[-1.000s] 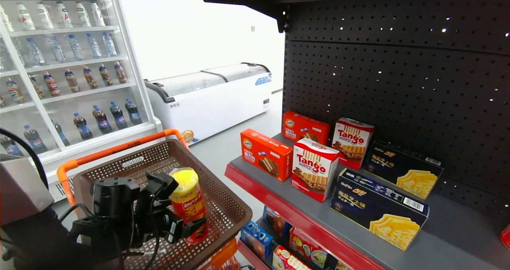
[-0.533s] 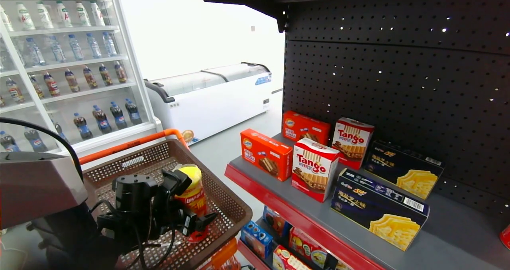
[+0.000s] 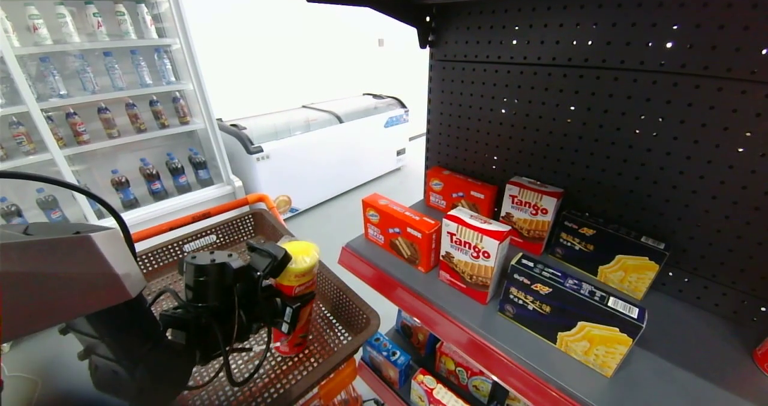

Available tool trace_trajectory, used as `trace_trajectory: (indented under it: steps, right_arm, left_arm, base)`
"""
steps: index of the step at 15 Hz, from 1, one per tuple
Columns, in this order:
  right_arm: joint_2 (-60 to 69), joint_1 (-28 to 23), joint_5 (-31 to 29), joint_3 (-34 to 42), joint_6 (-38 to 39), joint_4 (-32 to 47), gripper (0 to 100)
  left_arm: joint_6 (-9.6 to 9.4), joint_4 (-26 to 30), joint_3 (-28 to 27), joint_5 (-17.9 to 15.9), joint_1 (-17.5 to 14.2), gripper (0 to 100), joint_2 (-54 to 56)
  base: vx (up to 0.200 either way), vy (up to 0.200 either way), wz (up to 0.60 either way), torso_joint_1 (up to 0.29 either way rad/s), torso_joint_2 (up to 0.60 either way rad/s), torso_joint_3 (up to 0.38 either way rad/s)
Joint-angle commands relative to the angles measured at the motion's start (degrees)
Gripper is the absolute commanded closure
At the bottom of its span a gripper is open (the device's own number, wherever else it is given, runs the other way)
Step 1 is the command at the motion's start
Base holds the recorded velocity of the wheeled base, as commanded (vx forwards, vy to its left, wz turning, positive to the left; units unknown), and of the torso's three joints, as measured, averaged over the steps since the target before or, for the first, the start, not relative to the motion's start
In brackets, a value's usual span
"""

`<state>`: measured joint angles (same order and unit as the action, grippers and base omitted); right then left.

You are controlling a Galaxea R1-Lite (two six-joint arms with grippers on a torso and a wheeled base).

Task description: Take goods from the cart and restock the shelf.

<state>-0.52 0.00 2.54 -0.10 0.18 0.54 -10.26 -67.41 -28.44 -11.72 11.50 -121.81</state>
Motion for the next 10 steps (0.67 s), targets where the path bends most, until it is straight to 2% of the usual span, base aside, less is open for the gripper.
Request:
trace_trajectory:
  steps: [1, 4, 6, 8, 10]
  right_arm:
    - [-0.1, 0.0, 0.0, 0.0, 0.0, 0.0, 0]
    - [-0.1, 0.0, 0.0, 0.1, 0.0, 0.0, 0]
    - [-0.1, 0.0, 0.0, 0.0, 0.0, 0.0, 0]
    - [-0.1, 0.0, 0.0, 0.0, 0.0, 0.0, 0]
    - [-0.1, 0.0, 0.0, 0.1, 0.0, 0.0, 0]
  left_arm:
    - [-0.28, 0.4, -1.3, 3.5, 0.5, 100, 1.7]
    - [0.07, 1.1, -3.7, 4.6, 0.7, 100, 4.0]
    - [0.07, 5.1, -7.4, 5.5, 0.8, 100, 7.2]
    - [0.07, 9.7, -8.8, 5.9, 0.8, 100, 10.7]
    - [0.33, 12.0, -9.4, 6.0, 0.7, 100, 13.4]
  base:
    - [0.0, 0.0, 0.0, 0.0, 0.0, 0.0]
    - [0.0, 0.0, 0.0, 0.0, 0.0, 0.0]
    - [0.0, 0.0, 0.0, 0.0, 0.0, 0.0]
    - [0.0, 0.0, 0.0, 0.0, 0.0, 0.0]
    - [0.0, 0.0, 0.0, 0.0, 0.0, 0.0]
